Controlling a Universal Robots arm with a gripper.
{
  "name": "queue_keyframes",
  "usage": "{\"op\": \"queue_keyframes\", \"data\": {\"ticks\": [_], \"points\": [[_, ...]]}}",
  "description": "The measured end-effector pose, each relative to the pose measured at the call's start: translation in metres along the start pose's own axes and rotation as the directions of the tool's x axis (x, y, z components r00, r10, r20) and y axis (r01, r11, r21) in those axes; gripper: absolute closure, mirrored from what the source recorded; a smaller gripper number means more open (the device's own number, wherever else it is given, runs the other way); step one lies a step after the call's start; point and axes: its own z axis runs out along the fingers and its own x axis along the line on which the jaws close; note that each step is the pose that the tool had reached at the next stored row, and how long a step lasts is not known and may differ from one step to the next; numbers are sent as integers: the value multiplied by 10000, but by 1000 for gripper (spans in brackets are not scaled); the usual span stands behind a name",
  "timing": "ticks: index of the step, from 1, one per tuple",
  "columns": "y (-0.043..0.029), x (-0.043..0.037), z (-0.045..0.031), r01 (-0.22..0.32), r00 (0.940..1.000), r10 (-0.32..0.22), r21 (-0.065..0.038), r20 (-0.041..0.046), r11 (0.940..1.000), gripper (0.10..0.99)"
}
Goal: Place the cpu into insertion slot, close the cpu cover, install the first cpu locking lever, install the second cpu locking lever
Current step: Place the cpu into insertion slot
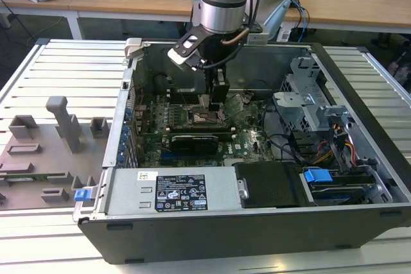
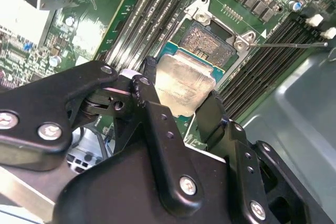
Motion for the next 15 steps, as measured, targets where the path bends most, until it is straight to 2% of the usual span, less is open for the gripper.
{"op": "queue_keyframes", "data": {"ticks": [3,5,7,12,15], "points": [[0,3,29,-427,9991,427,13,-3,9991,541],[0,8,58,-430,9991,430,12,-19,9991,541],[-3,31,140,-431,9991,431,13,-20,9991,541],[-16,52,220,-431,9991,431,13,-21,9991,541],[-30,90,253,-430,9991,430,13,-20,9991,541]]}}
